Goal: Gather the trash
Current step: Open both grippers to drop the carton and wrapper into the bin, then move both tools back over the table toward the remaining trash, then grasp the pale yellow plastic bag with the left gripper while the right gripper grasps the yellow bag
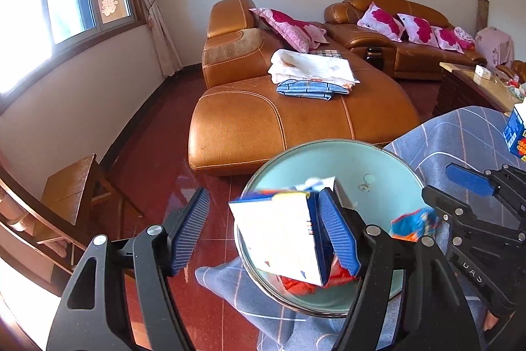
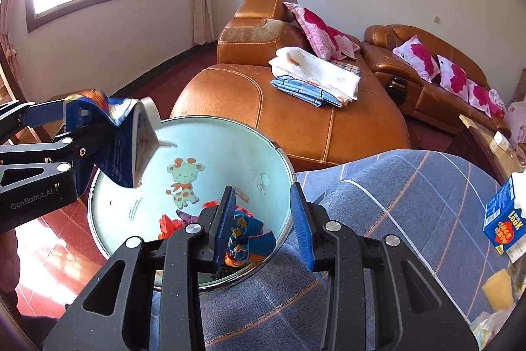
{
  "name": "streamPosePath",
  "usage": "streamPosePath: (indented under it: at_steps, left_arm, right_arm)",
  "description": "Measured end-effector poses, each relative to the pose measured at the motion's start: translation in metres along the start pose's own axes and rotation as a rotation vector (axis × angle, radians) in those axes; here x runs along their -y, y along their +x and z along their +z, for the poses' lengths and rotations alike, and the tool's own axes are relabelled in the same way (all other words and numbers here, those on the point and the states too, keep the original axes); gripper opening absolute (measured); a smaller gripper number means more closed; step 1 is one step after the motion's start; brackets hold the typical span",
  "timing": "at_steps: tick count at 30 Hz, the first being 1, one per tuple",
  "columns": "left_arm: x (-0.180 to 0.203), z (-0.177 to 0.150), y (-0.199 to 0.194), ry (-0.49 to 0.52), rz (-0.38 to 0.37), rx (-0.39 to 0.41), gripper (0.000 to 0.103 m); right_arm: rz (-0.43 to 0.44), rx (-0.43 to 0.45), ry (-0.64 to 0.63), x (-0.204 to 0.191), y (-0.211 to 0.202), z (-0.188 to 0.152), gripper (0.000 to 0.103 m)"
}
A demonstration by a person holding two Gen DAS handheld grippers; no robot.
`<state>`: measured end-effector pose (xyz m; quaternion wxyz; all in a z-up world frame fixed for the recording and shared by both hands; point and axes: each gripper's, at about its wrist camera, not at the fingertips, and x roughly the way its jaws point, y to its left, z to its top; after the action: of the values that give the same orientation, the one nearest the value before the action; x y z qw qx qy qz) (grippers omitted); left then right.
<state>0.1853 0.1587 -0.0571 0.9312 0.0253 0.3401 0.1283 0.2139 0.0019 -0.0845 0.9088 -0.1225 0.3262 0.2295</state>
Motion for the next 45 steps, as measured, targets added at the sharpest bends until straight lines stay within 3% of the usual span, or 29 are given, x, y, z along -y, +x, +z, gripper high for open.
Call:
streamPosePath:
  at_steps: [13,18,23,26,30,38,45]
  left_arm:
    - [0.001,-0.001,-0.001,-0.002,0.006,0.003,0.073]
    - [0.006,-0.002,-0.006,0.013,0.01,0.016,0.073]
    - [0.022,-0.004,-0.017,0.038,0.017,0.026,0.088]
    - [0.04,-0.007,-0.026,0.066,-0.021,0.033,0.088]
    - [0.079,-0.015,-0.043,0.141,-0.106,0.045,0.088]
    - [0.179,-0.033,-0.085,0.315,-0.298,0.09,0.092]
    - [0.251,-0.037,-0.119,0.395,-0.434,0.136,0.094]
  right_arm:
    - [-0.011,0.009,0.023,0.003,-0.001,0.0,0.041]
    - [-0.056,0.021,0.054,0.01,-0.011,-0.001,0.041]
    - [-0.114,0.032,0.104,0.024,-0.043,-0.001,0.046]
    - [-0.142,0.058,0.144,0.036,-0.077,-0.006,0.054]
    - [-0.227,0.078,0.183,0.058,-0.124,-0.029,0.057]
    - [-0.44,0.024,0.377,0.122,-0.192,-0.118,0.059]
    - [-0.604,-0.024,0.571,0.165,-0.233,-0.188,0.062]
